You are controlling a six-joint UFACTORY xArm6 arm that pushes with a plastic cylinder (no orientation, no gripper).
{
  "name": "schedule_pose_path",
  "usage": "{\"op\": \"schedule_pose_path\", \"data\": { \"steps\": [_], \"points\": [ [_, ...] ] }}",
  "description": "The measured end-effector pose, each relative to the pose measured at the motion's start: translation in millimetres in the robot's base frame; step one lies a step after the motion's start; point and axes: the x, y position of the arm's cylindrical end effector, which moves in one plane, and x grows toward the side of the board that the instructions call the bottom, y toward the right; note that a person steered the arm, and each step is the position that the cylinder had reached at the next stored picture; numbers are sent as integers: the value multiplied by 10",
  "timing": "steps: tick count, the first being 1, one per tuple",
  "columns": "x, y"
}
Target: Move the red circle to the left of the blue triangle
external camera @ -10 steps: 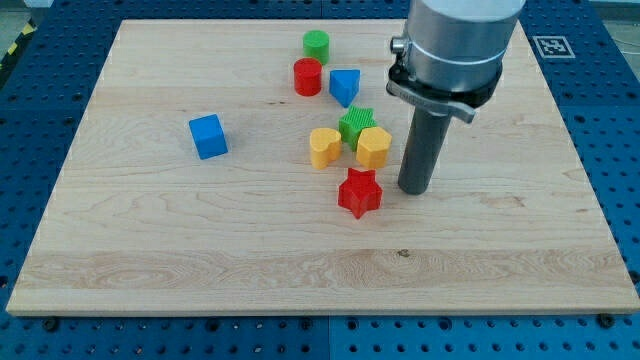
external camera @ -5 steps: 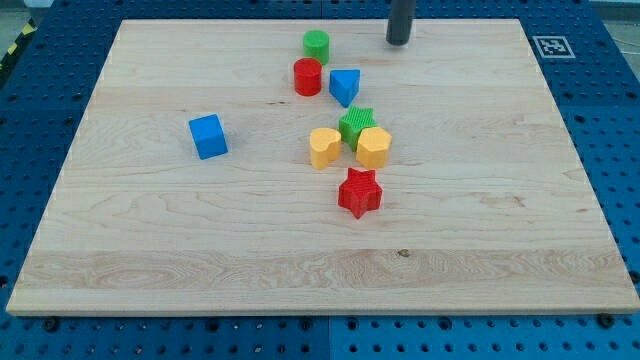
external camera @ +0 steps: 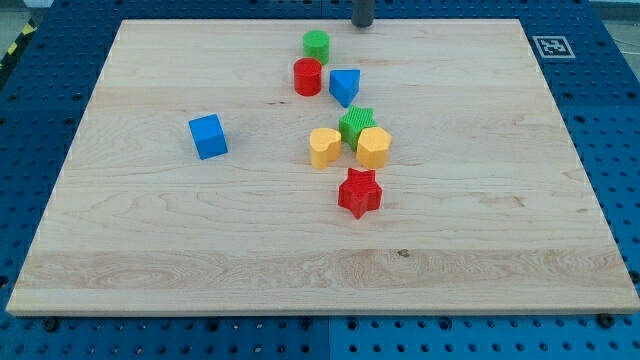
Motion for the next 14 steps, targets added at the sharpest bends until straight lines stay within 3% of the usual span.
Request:
{"op": "schedule_pose_path", "data": {
  "steps": [7,10,11,14],
  "points": [
    [24,-883],
    [948,-965],
    [1056,-965],
    [743,-1054]
  ]
}}
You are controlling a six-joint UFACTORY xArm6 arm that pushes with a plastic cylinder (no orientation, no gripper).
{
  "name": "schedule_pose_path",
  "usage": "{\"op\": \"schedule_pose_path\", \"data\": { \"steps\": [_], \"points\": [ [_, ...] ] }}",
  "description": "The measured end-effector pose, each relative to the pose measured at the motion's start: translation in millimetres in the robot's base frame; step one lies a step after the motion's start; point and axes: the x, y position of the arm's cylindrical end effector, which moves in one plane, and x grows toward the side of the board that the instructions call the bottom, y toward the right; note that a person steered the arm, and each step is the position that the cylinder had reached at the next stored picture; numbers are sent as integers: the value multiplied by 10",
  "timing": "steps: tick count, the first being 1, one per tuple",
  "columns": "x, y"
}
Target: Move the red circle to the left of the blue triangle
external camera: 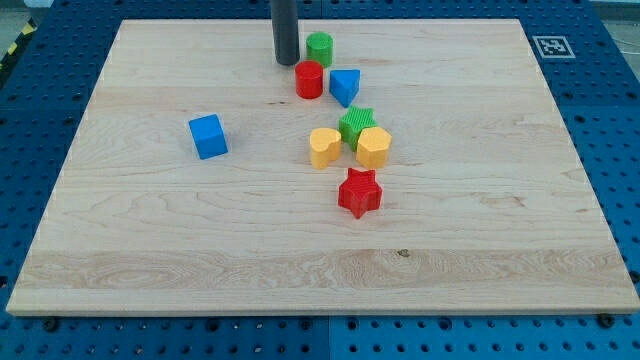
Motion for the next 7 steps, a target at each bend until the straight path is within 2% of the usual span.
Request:
{"op": "schedule_pose_path", "data": {
  "steps": [1,3,5,7],
  "points": [
    [-336,0],
    [-387,69],
    [-140,69],
    [331,69]
  ]
}}
